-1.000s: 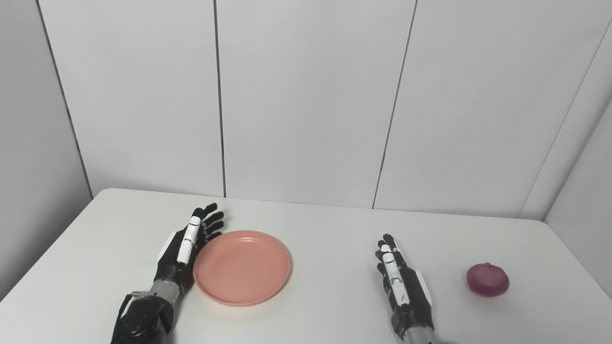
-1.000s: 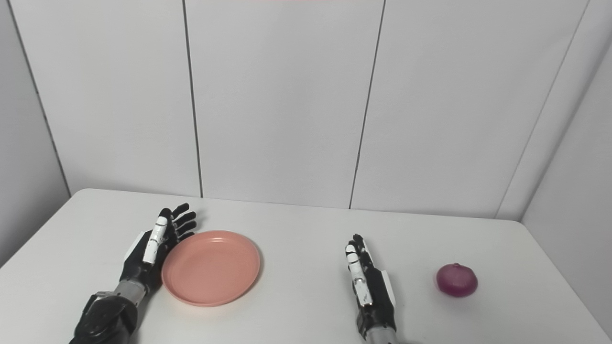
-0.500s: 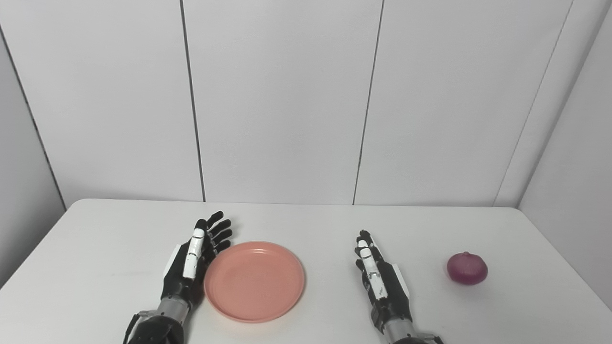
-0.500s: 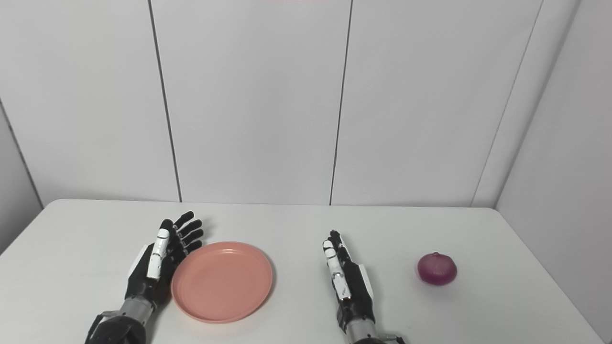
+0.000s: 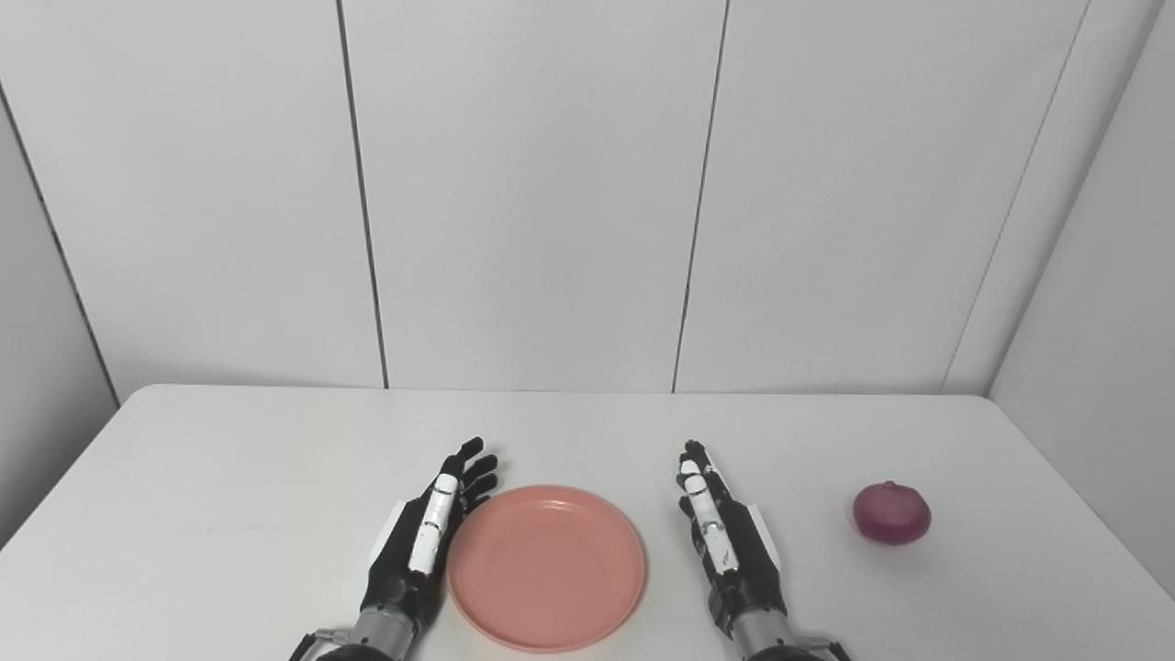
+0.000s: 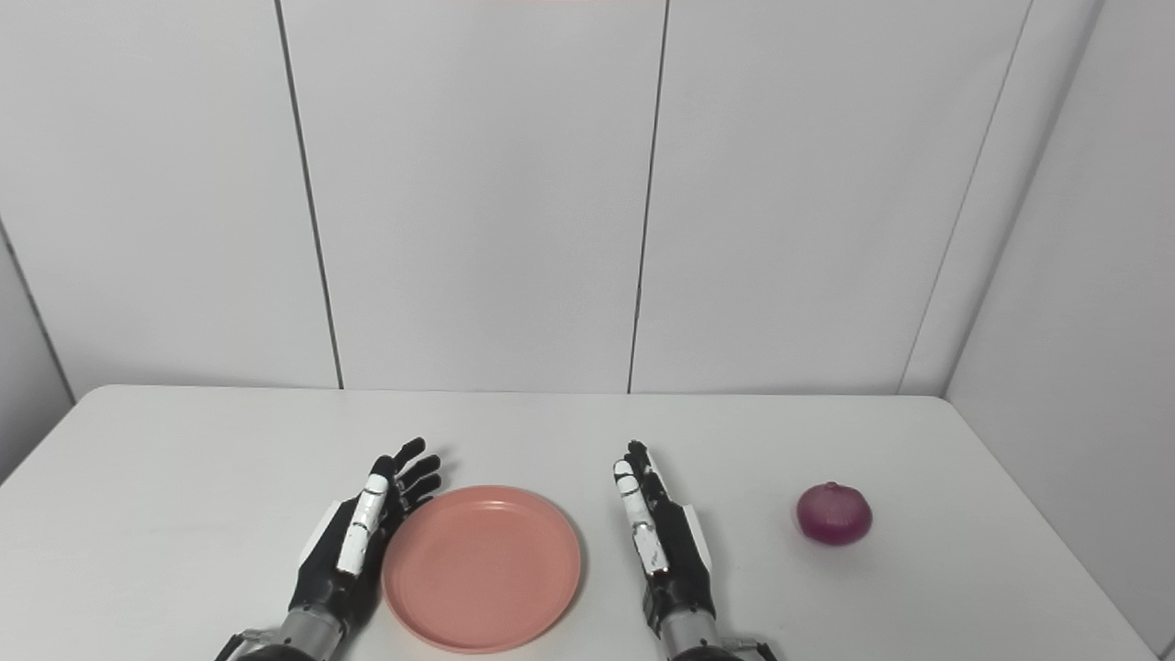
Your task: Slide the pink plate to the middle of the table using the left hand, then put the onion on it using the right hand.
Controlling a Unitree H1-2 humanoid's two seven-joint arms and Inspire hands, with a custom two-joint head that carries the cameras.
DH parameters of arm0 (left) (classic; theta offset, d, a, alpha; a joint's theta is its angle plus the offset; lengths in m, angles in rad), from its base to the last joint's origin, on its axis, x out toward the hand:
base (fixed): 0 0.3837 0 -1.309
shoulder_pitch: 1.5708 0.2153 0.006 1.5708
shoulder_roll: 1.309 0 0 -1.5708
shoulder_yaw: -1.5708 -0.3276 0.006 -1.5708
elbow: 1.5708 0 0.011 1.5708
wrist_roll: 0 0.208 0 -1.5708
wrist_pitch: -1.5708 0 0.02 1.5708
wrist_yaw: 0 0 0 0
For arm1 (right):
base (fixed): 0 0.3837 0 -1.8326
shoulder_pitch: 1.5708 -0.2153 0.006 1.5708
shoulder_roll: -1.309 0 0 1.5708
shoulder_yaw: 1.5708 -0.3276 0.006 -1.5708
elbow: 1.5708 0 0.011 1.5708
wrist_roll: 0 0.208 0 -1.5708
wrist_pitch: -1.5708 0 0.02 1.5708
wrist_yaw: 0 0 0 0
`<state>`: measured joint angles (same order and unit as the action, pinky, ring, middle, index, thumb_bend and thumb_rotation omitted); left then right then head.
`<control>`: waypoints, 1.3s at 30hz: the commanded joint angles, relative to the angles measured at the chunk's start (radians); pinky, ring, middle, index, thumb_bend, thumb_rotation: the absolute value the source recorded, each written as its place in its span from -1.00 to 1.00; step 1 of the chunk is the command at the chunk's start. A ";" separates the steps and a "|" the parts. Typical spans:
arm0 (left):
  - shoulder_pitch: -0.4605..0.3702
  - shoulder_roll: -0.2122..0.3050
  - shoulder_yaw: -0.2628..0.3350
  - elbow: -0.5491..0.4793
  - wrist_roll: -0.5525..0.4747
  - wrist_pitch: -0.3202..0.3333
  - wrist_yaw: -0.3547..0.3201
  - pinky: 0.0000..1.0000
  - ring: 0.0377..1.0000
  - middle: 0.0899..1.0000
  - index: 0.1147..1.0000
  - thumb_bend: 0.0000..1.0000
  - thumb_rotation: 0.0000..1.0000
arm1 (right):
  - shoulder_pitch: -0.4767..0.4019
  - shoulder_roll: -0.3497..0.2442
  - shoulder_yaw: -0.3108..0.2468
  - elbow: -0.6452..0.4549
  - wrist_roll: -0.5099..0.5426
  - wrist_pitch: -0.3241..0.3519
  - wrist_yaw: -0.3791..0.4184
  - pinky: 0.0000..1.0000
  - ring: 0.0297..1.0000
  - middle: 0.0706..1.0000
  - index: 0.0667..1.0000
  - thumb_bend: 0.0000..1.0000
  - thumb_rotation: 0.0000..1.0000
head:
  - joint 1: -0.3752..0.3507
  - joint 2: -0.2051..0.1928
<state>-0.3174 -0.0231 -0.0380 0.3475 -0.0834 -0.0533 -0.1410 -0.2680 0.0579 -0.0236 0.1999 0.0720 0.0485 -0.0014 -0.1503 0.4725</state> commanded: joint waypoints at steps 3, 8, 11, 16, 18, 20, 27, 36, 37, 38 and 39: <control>-0.006 -0.023 -0.008 -0.012 0.017 -0.008 0.024 0.86 0.84 0.82 0.82 0.27 1.00 | -0.052 0.004 0.003 -0.029 0.004 -0.059 0.007 1.00 0.95 0.93 0.92 0.17 0.71 | 0.000 0.001; -0.001 -0.032 -0.015 -0.008 0.025 -0.021 0.029 0.87 0.85 0.84 0.82 0.25 1.00 | -0.051 0.000 0.007 -0.034 0.002 -0.047 0.011 1.00 0.97 0.95 0.94 0.20 0.75 | -0.003 0.005; -0.001 -0.034 -0.017 -0.017 0.029 -0.017 0.027 0.90 0.86 0.84 0.82 0.25 1.00 | -0.052 0.000 0.008 -0.035 0.001 -0.048 0.010 1.00 0.97 0.95 0.94 0.19 0.74 | -0.006 0.006; -0.007 -0.027 -0.014 -0.019 0.043 -0.024 0.037 0.85 0.85 0.83 0.81 0.25 1.00 | -0.051 -0.004 0.010 -0.042 -0.002 -0.045 0.013 1.00 0.97 0.95 0.94 0.21 0.75 | -0.011 0.019; -0.010 -0.016 -0.013 -0.021 0.048 -0.025 0.037 0.86 0.85 0.83 0.82 0.26 1.00 | -0.052 -0.007 0.012 -0.043 -0.004 -0.050 0.013 1.00 0.97 0.95 0.95 0.20 0.74 | -0.012 0.021; -0.011 -0.006 -0.012 -0.020 0.050 -0.029 0.035 0.87 0.86 0.84 0.83 0.27 1.00 | -0.052 -0.008 0.012 -0.045 -0.006 -0.051 0.012 1.00 0.96 0.96 0.95 0.21 0.76 | -0.014 0.029; -0.006 0.022 0.000 -0.014 0.045 -0.039 0.029 0.86 0.88 0.87 0.86 0.29 1.00 | -0.048 -0.007 0.006 -0.077 -0.001 -0.026 0.006 1.00 0.95 0.95 0.94 0.21 0.71 | -0.013 0.047; 0.001 0.043 0.005 -0.014 0.053 -0.038 0.035 0.88 0.89 0.89 0.90 0.28 1.00 | -0.050 -0.043 0.015 -0.120 0.002 0.002 0.034 1.00 1.00 1.00 1.00 0.20 0.83 | -0.012 0.065; 0.003 0.043 0.005 -0.018 0.054 -0.036 0.036 0.88 0.90 0.89 0.90 0.28 1.00 | -0.050 -0.046 0.015 -0.124 0.003 0.002 0.037 1.00 1.00 1.00 1.00 0.19 0.85 | -0.013 0.067; 0.005 0.042 0.005 -0.025 0.055 -0.029 0.039 0.89 0.90 0.89 0.91 0.28 1.00 | -0.051 -0.052 0.015 -0.130 0.002 0.000 0.040 1.00 1.00 1.00 1.00 0.18 0.85 | -0.014 0.071; 0.006 0.042 0.005 -0.030 0.056 -0.025 0.041 0.89 0.90 0.90 0.90 0.29 1.00 | -0.051 -0.055 0.015 -0.133 0.001 -0.001 0.041 1.00 1.00 1.00 1.00 0.16 0.87 | -0.014 0.071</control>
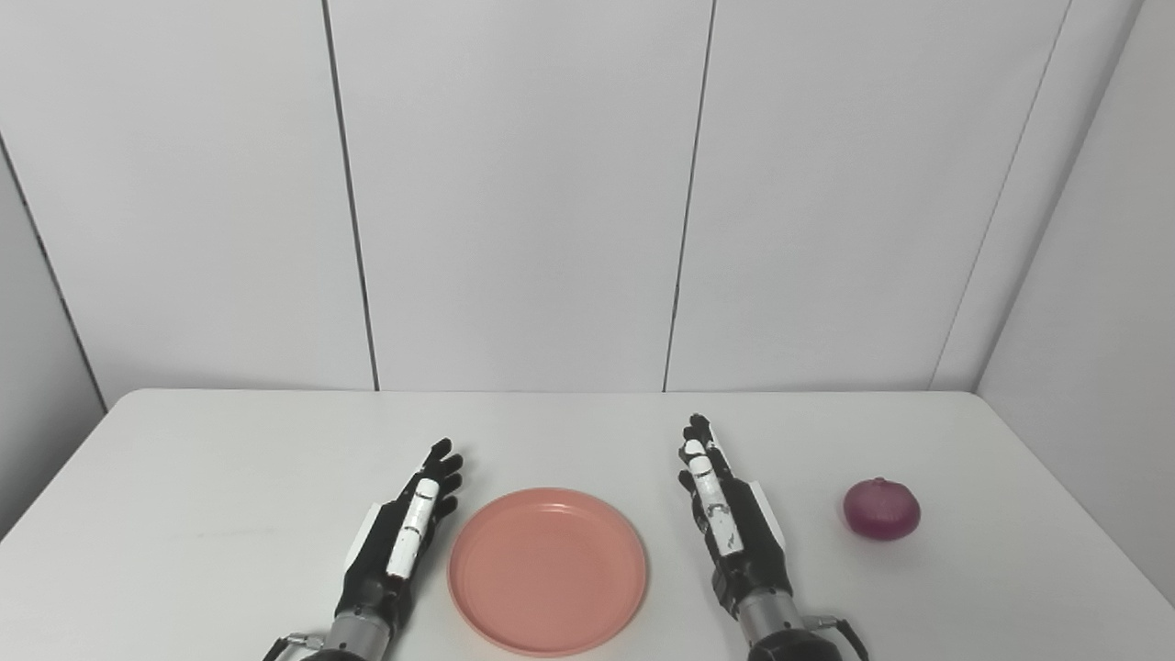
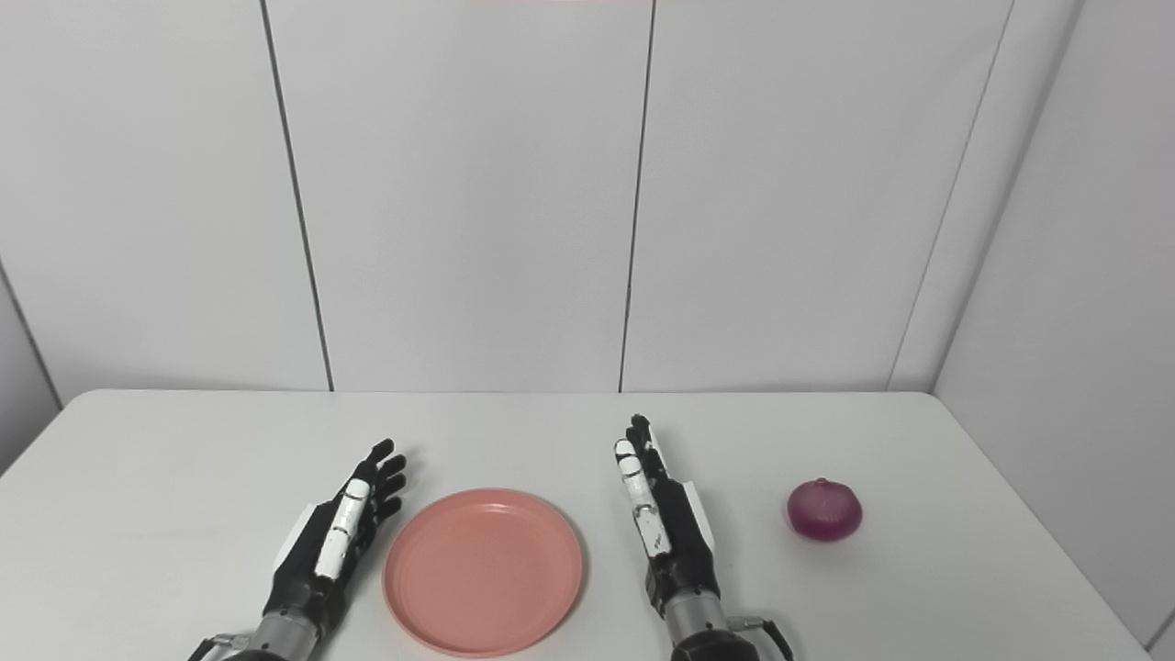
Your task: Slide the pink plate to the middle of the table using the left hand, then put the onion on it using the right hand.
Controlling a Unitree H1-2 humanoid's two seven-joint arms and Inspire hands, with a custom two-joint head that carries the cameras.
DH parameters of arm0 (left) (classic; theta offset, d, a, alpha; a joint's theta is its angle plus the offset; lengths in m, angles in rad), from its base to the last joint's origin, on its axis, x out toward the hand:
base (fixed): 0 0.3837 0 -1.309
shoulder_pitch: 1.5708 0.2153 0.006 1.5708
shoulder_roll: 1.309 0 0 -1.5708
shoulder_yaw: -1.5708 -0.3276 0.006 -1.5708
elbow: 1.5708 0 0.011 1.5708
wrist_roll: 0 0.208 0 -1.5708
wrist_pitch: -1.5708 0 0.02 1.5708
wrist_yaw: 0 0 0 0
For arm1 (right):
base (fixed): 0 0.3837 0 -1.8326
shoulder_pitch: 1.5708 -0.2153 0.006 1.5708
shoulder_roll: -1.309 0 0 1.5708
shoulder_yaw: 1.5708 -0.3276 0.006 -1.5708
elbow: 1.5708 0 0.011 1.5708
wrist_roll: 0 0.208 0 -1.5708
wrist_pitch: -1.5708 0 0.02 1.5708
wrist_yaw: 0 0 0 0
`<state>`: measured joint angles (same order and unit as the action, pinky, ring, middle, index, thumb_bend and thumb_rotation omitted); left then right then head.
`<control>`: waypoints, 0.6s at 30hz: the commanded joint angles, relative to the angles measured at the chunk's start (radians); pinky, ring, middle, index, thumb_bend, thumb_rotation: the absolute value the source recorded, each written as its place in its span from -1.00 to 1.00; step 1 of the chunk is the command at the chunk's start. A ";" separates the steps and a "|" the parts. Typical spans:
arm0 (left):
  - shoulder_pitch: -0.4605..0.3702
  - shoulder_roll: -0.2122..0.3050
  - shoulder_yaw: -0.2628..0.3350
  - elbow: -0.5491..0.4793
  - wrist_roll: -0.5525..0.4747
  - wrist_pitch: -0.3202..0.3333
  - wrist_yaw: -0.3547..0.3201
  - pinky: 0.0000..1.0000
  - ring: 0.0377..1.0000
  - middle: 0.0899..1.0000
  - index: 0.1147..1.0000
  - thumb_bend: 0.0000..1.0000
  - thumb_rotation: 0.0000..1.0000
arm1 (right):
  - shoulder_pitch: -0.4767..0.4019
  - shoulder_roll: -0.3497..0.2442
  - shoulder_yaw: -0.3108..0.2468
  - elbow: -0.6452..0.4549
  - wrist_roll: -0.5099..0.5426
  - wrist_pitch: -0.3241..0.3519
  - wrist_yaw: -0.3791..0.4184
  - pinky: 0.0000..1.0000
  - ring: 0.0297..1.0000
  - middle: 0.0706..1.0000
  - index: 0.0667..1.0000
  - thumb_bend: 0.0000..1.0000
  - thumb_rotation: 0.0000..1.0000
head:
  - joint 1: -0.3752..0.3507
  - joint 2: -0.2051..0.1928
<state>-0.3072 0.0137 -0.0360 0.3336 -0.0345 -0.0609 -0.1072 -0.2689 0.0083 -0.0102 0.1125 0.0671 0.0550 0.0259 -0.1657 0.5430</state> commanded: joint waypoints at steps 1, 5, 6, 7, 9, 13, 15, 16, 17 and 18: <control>-0.002 0.005 0.002 -0.023 0.012 -0.012 0.011 0.89 0.90 0.90 0.90 0.29 1.00 | -0.050 -0.010 0.001 -0.052 0.004 -0.007 0.013 1.00 1.00 1.00 1.00 0.16 0.88 | -0.001 0.006; -0.002 0.007 -0.001 -0.031 0.028 -0.012 0.023 0.86 0.88 0.88 0.87 0.28 1.00 | -0.050 -0.027 0.003 -0.075 -0.035 0.002 -0.009 1.00 1.00 1.00 1.00 0.17 0.91 | 0.001 0.015; -0.003 0.007 0.000 -0.030 0.028 -0.014 0.022 0.87 0.88 0.87 0.86 0.28 1.00 | -0.050 -0.030 0.003 -0.079 -0.046 0.005 -0.015 1.00 1.00 1.00 1.00 0.21 0.92 | 0.001 0.015; -0.005 0.009 0.000 -0.025 0.029 -0.020 0.020 0.87 0.88 0.87 0.86 0.28 1.00 | -0.053 -0.037 0.001 -0.084 -0.061 0.005 -0.021 1.00 1.00 1.00 1.00 0.21 0.93 | 0.002 0.016; -0.007 0.010 -0.001 -0.018 0.034 -0.027 0.022 0.88 0.89 0.87 0.86 0.27 1.00 | -0.059 -0.060 0.005 -0.101 -0.117 0.030 -0.036 1.00 1.00 1.00 1.00 0.23 0.90 | 0.001 0.016; -0.009 0.005 -0.002 -0.010 0.043 -0.031 0.032 0.86 0.89 0.87 0.86 0.27 1.00 | -0.068 -0.112 0.023 -0.139 -0.235 0.095 -0.055 1.00 1.00 0.99 1.00 0.30 0.99 | 0.011 0.012; -0.008 0.004 -0.008 -0.005 0.060 -0.039 0.044 0.85 0.88 0.87 0.86 0.28 1.00 | -0.073 -0.136 0.022 -0.152 -0.265 0.105 -0.056 1.00 1.00 1.00 1.00 0.28 0.98 | 0.016 0.009; -0.008 0.004 -0.010 -0.004 0.067 -0.042 0.047 0.85 0.88 0.88 0.86 0.28 1.00 | -0.075 -0.150 0.022 -0.156 -0.284 0.105 -0.058 1.00 1.00 1.00 1.00 0.25 0.96 | 0.016 0.009; -0.007 0.003 -0.012 -0.003 0.072 -0.044 0.050 0.86 0.89 0.88 0.86 0.29 1.00 | -0.076 -0.163 0.023 -0.160 -0.300 0.106 -0.060 0.98 1.00 1.00 1.00 0.22 0.94 | 0.016 0.007; -0.007 0.002 -0.013 -0.002 0.075 -0.045 0.051 0.87 0.89 0.88 0.86 0.30 1.00 | -0.077 -0.171 0.024 -0.162 -0.312 0.106 -0.062 0.97 1.00 1.00 1.00 0.19 0.92 | 0.016 0.007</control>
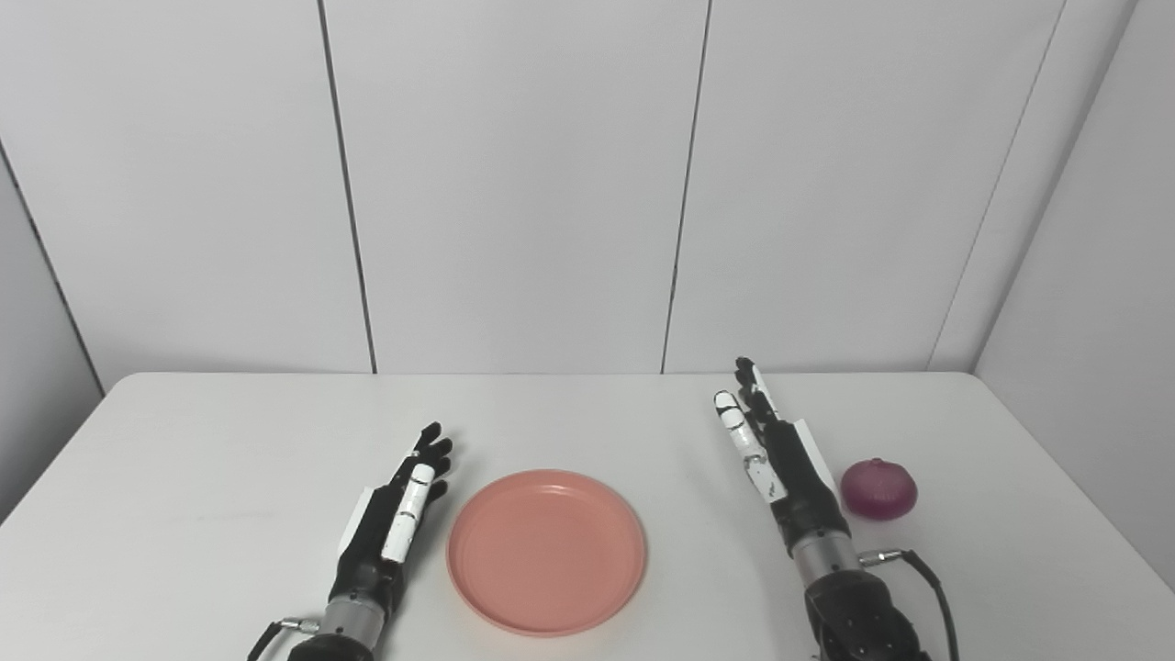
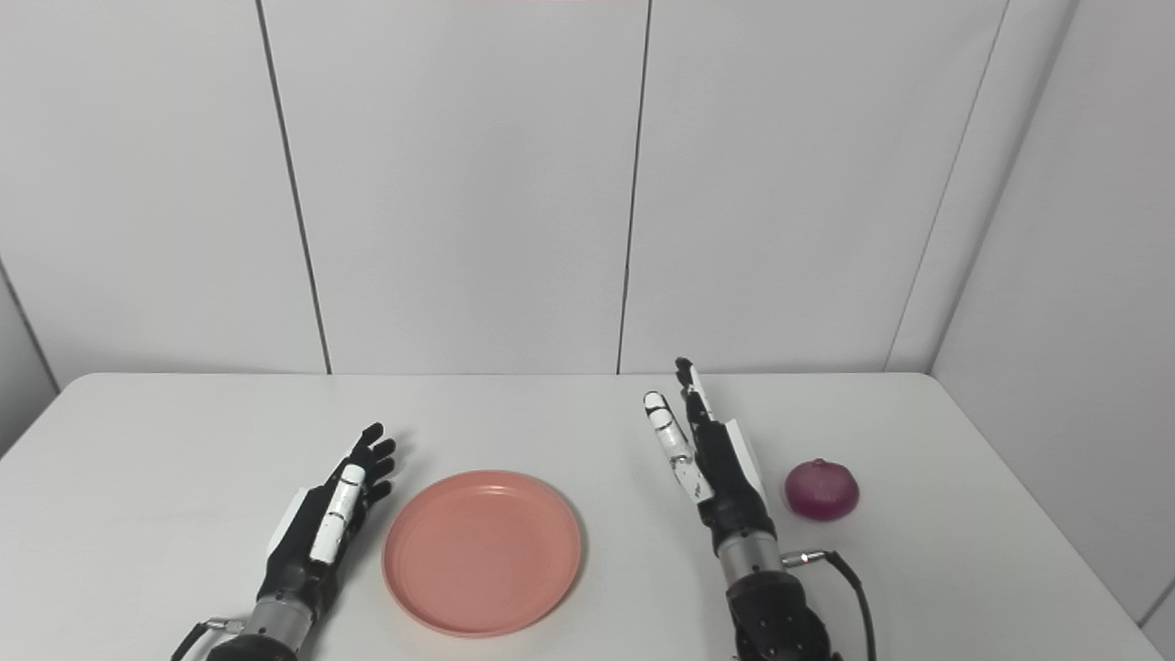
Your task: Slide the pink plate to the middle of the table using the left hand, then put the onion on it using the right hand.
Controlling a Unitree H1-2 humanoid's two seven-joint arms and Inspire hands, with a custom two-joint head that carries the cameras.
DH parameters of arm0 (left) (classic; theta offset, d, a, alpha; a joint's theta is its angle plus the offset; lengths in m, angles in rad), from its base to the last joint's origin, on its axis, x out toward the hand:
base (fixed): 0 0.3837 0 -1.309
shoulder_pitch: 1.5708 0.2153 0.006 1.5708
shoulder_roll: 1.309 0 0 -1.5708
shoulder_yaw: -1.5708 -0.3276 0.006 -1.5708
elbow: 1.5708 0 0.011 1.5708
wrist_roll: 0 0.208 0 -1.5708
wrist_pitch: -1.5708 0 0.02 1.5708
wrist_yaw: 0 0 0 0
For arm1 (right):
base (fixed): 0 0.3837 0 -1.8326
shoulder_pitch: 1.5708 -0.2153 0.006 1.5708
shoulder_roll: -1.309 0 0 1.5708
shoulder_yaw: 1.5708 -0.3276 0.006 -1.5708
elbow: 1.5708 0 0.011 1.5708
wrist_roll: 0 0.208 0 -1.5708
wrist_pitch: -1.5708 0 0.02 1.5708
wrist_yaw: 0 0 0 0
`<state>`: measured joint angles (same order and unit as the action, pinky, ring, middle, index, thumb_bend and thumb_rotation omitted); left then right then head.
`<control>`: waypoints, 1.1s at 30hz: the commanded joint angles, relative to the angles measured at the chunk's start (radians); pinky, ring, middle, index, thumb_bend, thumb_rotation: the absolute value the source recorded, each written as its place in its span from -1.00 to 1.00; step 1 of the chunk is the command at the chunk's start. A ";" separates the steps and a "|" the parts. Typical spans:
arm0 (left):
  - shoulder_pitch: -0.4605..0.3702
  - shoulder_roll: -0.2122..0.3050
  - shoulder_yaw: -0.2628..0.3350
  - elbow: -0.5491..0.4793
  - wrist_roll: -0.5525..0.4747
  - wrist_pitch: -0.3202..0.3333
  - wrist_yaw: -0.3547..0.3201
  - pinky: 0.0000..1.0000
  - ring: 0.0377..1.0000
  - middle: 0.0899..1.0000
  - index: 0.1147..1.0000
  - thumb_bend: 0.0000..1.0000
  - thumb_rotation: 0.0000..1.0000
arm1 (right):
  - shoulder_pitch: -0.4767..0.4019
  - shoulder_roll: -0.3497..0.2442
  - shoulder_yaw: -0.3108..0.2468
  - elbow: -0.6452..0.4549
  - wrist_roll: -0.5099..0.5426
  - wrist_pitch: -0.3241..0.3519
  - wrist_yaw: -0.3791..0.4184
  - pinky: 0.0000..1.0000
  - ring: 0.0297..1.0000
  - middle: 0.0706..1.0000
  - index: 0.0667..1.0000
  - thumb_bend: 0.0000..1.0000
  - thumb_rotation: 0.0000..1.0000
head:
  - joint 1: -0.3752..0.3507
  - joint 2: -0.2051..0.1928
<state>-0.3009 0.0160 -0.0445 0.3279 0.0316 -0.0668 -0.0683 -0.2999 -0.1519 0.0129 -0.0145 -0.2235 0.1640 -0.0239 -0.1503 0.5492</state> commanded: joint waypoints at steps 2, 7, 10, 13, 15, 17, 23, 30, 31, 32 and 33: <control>-0.014 -0.008 0.002 0.003 -0.001 -0.031 0.013 0.87 0.89 0.89 0.87 0.29 1.00 | -0.050 -0.044 0.009 -0.047 -0.065 0.018 -0.002 0.94 0.99 1.00 1.00 0.16 0.88 | -0.003 -0.001; -0.014 -0.009 0.003 0.008 -0.003 -0.030 0.015 0.89 0.89 0.89 0.88 0.30 1.00 | -0.061 -0.111 0.032 -0.079 -0.177 0.114 0.021 0.81 0.94 0.99 0.99 0.20 0.71 | -0.025 -0.016; -0.013 -0.007 0.003 0.015 -0.019 -0.041 -0.001 0.90 0.91 0.90 0.89 0.28 1.00 | -0.068 -0.136 0.043 -0.084 -0.240 0.162 0.019 0.71 0.89 0.96 0.97 0.23 0.52 | -0.045 -0.028; -0.011 -0.003 0.007 0.017 -0.023 -0.049 -0.004 0.90 0.90 0.89 0.89 0.28 1.00 | -0.078 -0.145 0.051 -0.081 -0.295 0.191 0.006 0.64 0.85 0.93 0.93 0.30 0.28 | -0.075 -0.036; -0.009 0.004 0.010 0.026 -0.027 -0.061 -0.007 0.88 0.89 0.89 0.89 0.29 1.00 | -0.083 -0.150 0.054 -0.077 -0.330 0.203 -0.001 0.66 0.85 0.90 0.90 0.36 0.15 | -0.105 -0.042; -0.008 0.010 0.017 0.038 -0.042 -0.074 -0.016 0.88 0.89 0.89 0.89 0.28 1.00 | -0.089 -0.156 0.063 -0.070 -0.371 0.222 0.001 0.64 0.83 0.87 0.88 0.41 0.14 | -0.138 -0.049; -0.023 0.034 0.042 0.108 -0.067 -0.144 -0.032 0.85 0.86 0.87 0.85 0.30 1.00 | -0.112 -0.169 0.094 -0.047 -0.478 0.303 0.050 0.68 0.81 0.84 0.87 0.52 0.14 | -0.255 -0.076; -0.060 0.041 0.089 0.228 -0.161 -0.213 -0.097 0.88 0.88 0.88 0.86 0.37 1.00 | -0.129 -0.177 0.102 -0.007 -0.572 0.305 0.058 0.80 0.80 0.82 0.86 0.60 0.07 | -0.293 -0.082; -0.063 0.044 0.090 0.238 -0.170 -0.216 -0.107 0.89 0.89 0.89 0.87 0.35 1.00 | -0.129 -0.180 0.103 -0.007 -0.584 0.305 0.062 0.81 0.80 0.82 0.87 0.60 0.06 | -0.296 -0.083; -0.065 0.047 0.091 0.245 -0.177 -0.217 -0.115 0.90 0.90 0.89 0.87 0.35 1.00 | -0.129 -0.181 0.102 -0.007 -0.600 0.305 0.068 0.82 0.80 0.82 0.87 0.60 0.06 | -0.299 -0.083; -0.066 0.049 0.091 0.247 -0.180 -0.216 -0.119 0.90 0.90 0.90 0.87 0.34 1.00 | -0.130 -0.183 0.101 -0.007 -0.614 0.305 0.074 0.82 0.80 0.83 0.88 0.61 0.06 | -0.299 -0.083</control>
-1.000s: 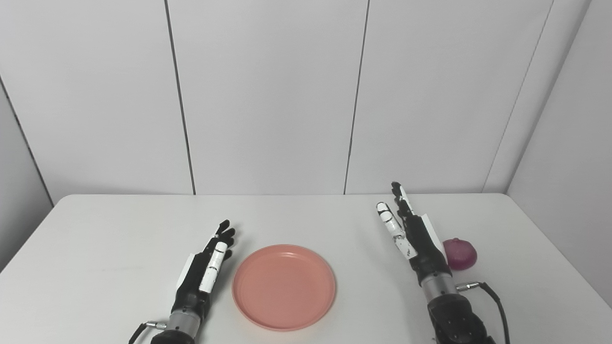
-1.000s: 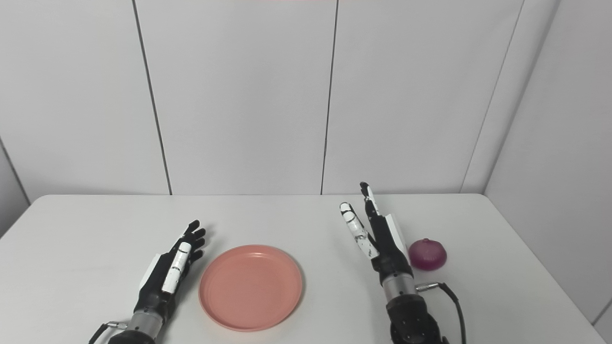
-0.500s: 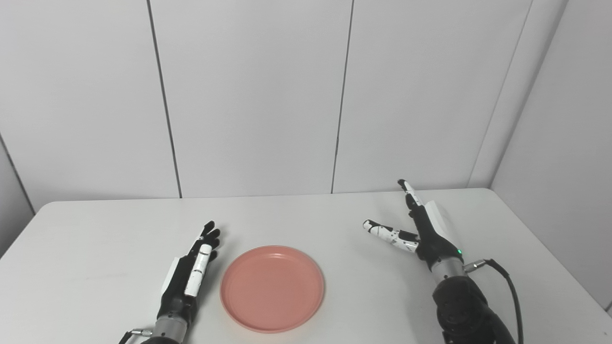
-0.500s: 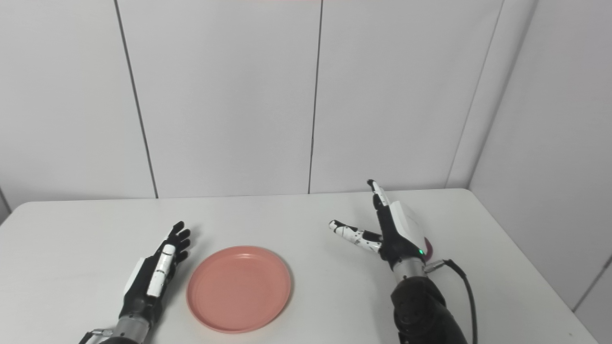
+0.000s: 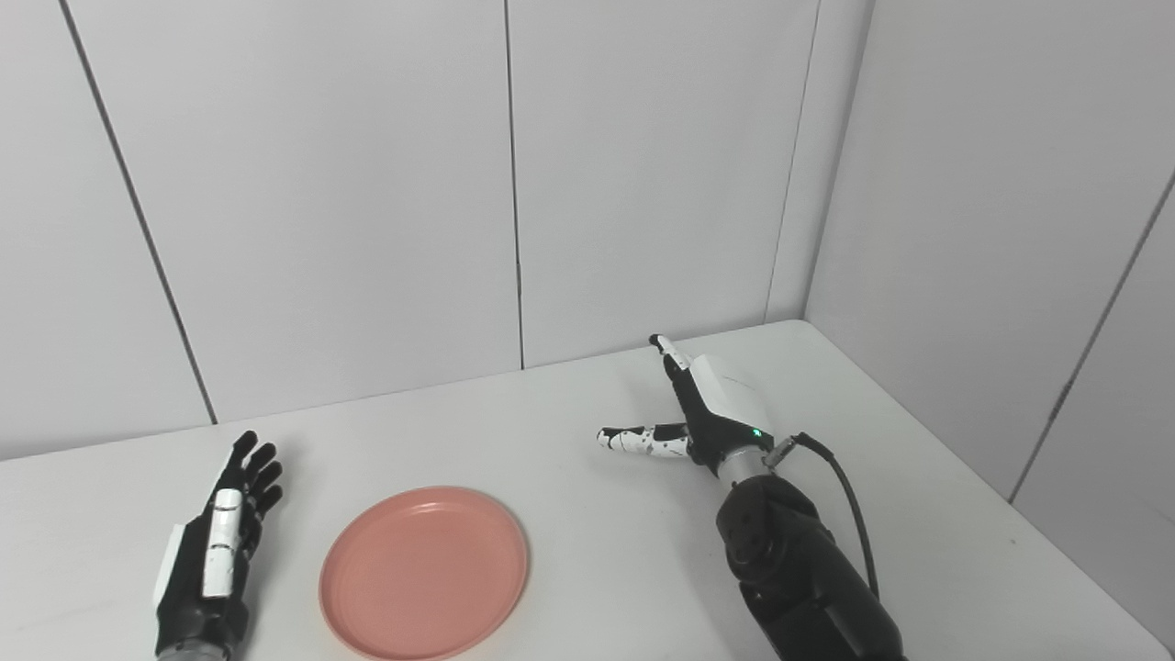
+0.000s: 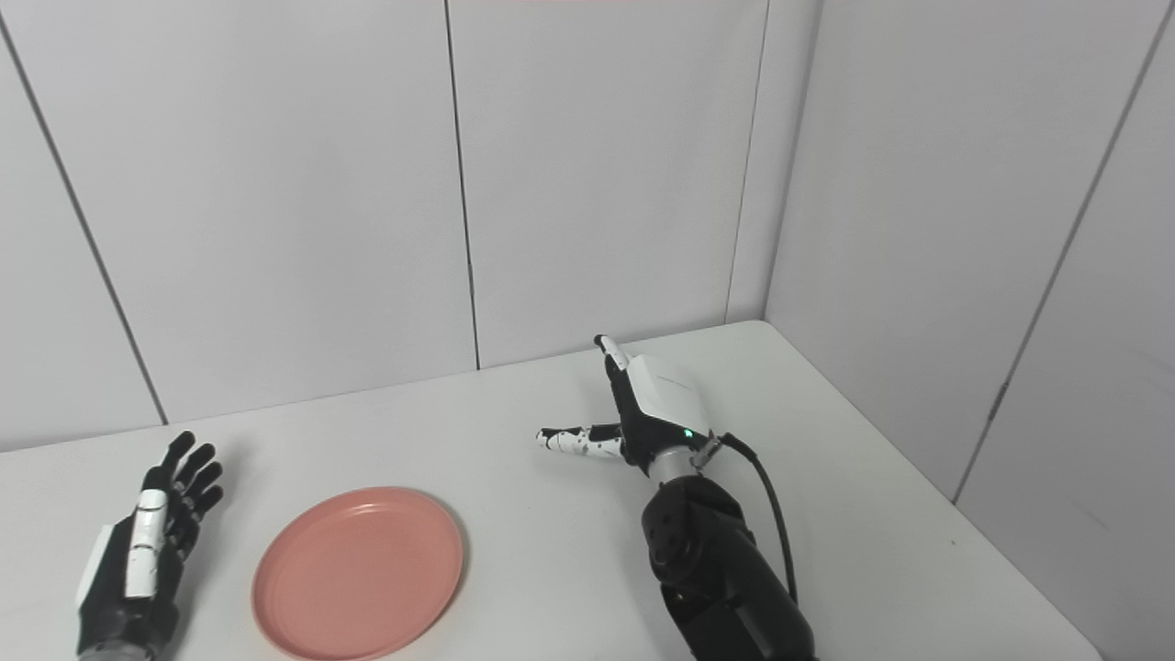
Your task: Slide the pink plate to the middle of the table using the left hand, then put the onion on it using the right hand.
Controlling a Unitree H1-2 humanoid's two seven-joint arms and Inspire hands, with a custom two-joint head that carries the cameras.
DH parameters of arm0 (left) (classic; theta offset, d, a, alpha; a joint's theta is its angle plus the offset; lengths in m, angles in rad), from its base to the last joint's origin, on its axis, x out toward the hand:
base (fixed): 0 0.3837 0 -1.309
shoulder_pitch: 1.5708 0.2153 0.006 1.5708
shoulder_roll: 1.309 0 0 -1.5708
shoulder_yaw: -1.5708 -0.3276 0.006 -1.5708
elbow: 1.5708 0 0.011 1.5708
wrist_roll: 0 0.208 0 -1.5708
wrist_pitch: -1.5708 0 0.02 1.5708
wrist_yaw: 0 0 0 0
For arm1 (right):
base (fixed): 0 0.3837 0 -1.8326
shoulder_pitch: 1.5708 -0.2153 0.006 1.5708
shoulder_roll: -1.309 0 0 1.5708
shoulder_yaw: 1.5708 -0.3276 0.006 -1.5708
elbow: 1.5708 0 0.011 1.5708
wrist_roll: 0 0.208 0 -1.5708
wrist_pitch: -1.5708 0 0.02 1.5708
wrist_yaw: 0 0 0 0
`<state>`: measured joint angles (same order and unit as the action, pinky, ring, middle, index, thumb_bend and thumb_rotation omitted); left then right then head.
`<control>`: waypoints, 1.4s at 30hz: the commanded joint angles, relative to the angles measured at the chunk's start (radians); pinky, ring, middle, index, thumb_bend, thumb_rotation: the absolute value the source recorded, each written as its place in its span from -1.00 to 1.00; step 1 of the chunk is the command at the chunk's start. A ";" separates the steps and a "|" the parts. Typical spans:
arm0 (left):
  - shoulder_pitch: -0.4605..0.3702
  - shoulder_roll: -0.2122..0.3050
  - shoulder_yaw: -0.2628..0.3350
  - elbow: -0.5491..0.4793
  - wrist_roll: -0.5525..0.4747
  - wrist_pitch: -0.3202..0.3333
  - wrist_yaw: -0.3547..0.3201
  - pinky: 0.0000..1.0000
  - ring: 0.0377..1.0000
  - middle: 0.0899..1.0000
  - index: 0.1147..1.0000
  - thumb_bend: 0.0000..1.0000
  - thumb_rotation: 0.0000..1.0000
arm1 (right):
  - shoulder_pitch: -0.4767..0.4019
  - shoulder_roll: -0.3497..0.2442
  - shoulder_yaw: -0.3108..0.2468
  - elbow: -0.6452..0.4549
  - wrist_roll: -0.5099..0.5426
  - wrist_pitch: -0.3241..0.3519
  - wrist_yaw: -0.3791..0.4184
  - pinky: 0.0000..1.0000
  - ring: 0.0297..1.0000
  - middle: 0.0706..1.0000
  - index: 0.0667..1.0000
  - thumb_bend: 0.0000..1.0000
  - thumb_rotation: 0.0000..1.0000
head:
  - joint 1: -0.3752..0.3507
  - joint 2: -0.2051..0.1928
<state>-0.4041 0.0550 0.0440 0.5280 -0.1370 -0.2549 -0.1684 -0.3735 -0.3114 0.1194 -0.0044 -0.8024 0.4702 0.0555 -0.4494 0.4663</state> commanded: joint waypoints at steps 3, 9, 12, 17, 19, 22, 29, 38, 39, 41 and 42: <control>0.036 0.013 0.003 0.051 -0.014 -0.029 -0.024 0.89 0.89 0.89 0.87 0.28 1.00 | -0.057 -0.027 -0.009 -0.013 -0.072 -0.001 0.005 0.83 0.79 0.82 0.88 0.63 0.04 | -0.002 -0.003; 0.034 0.015 0.006 0.059 -0.019 -0.032 -0.030 0.89 0.89 0.90 0.88 0.27 1.00 | -0.058 -0.028 -0.027 -0.005 -0.116 -0.001 0.007 0.84 0.78 0.81 0.87 0.66 -0.01 | -0.003 -0.010; 0.036 0.015 0.006 0.055 -0.020 -0.030 -0.033 0.89 0.89 0.90 0.88 0.28 1.00 | -0.057 -0.028 -0.042 -0.004 -0.132 -0.001 0.011 0.84 0.79 0.82 0.87 0.67 -0.01 | -0.003 -0.010; 0.039 0.012 0.007 0.047 -0.016 -0.027 -0.028 0.88 0.89 0.90 0.88 0.28 1.00 | -0.057 -0.024 -0.075 0.001 -0.167 -0.001 0.039 0.85 0.79 0.82 0.88 0.69 0.02 | -0.004 -0.011; 0.038 0.010 0.009 0.052 -0.018 -0.033 -0.029 0.88 0.89 0.89 0.87 0.28 1.00 | -0.059 -0.020 -0.096 0.004 -0.187 0.000 0.063 0.85 0.79 0.83 0.88 0.70 0.03 | -0.002 -0.010; 0.040 0.010 0.006 0.050 -0.011 -0.042 -0.028 0.87 0.89 0.88 0.86 0.31 1.00 | -0.061 -0.016 -0.119 0.007 -0.210 0.000 0.100 0.85 0.80 0.83 0.88 0.71 0.07 | -0.001 -0.009; 0.049 0.010 -0.004 0.033 0.005 -0.044 -0.025 0.86 0.88 0.87 0.85 0.33 1.00 | -0.066 0.001 -0.174 0.028 -0.230 0.000 0.144 0.83 0.78 0.80 0.87 0.72 0.06 | 0.000 -0.009; 0.056 0.008 -0.007 0.018 0.004 -0.038 -0.028 0.87 0.88 0.87 0.84 0.28 1.00 | -0.075 0.004 -0.195 0.065 -0.257 0.000 0.194 0.87 0.80 0.81 0.88 0.76 0.11 | -0.002 -0.005; 0.056 0.008 -0.008 0.019 0.005 -0.040 -0.028 0.87 0.88 0.87 0.84 0.27 1.00 | -0.075 0.004 -0.195 0.069 -0.260 0.000 0.202 0.87 0.80 0.80 0.88 0.77 0.12 | -0.002 -0.005; 0.056 0.009 -0.010 0.019 0.006 -0.041 -0.029 0.87 0.88 0.88 0.85 0.26 1.00 | -0.078 0.002 -0.192 0.078 -0.273 0.000 0.224 0.86 0.80 0.80 0.88 0.78 0.14 | -0.002 -0.005; 0.057 0.010 -0.013 0.018 0.011 -0.043 -0.027 0.87 0.88 0.88 0.85 0.26 1.00 | -0.079 0.003 -0.194 0.083 -0.275 0.000 0.232 0.85 0.79 0.80 0.88 0.79 0.12 | -0.001 -0.005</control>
<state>-0.3969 0.0594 0.0350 0.5168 -0.1377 -0.2736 -0.1961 -0.3938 -0.2946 -0.0663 0.0957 -1.0583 0.4706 0.2854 -0.4510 0.4602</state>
